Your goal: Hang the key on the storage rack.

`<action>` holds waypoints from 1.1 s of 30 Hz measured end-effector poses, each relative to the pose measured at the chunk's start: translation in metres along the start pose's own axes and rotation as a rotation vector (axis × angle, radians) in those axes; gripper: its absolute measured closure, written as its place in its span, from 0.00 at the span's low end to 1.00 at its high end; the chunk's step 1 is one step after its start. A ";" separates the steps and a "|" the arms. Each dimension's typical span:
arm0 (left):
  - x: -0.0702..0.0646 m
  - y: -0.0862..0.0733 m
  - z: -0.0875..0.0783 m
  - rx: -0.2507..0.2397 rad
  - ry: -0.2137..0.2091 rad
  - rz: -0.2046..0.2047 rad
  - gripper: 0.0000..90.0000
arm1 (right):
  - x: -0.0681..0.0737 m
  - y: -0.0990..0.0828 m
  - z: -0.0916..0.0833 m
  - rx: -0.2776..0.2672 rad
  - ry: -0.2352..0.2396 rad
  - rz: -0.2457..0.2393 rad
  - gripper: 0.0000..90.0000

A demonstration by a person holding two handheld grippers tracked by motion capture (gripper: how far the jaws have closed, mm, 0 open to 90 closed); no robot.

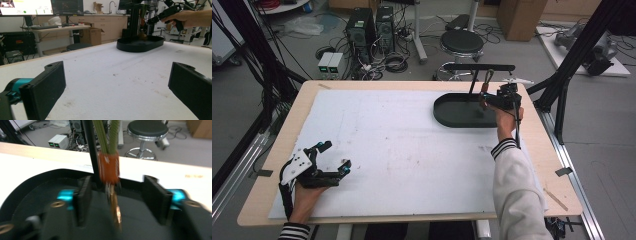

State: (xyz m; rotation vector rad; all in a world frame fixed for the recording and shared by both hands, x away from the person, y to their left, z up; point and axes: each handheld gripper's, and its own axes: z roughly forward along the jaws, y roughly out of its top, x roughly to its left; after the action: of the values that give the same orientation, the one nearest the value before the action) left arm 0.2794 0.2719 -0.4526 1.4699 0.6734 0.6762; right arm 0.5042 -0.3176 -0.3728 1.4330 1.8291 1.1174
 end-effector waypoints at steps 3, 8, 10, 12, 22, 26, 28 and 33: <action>0.000 0.000 0.000 0.000 -0.001 0.006 0.02 | 0.000 0.001 -0.008 -0.027 0.031 0.006 0.18; 0.000 0.000 -0.001 -0.003 0.001 0.001 0.02 | 0.005 0.002 -0.031 -0.109 0.078 -0.006 0.00; 0.000 0.000 -0.001 -0.006 0.002 -0.001 0.02 | 0.004 0.002 -0.041 -0.127 0.119 -0.011 0.00; 0.000 0.000 -0.001 -0.006 0.003 0.003 0.02 | 0.005 0.002 -0.052 -0.159 0.147 -0.019 0.00; 0.000 -0.001 -0.002 -0.020 0.013 -0.002 0.02 | 0.010 -0.020 -0.093 -0.246 0.316 -0.145 0.00; -0.001 -0.001 -0.004 -0.029 0.015 0.001 0.02 | 0.014 -0.039 -0.103 -0.276 0.393 -0.190 0.00; -0.001 -0.001 -0.005 -0.039 0.023 -0.001 0.02 | 0.017 -0.044 -0.106 -0.242 0.409 -0.202 0.00; -0.001 -0.001 -0.005 -0.039 0.028 -0.005 0.02 | 0.024 -0.061 -0.117 -0.301 0.433 -0.241 0.00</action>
State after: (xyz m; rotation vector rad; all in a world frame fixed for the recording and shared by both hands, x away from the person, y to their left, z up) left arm 0.2750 0.2739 -0.4540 1.4251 0.6816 0.7039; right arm 0.3709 -0.3317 -0.3649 0.8191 1.9441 1.5823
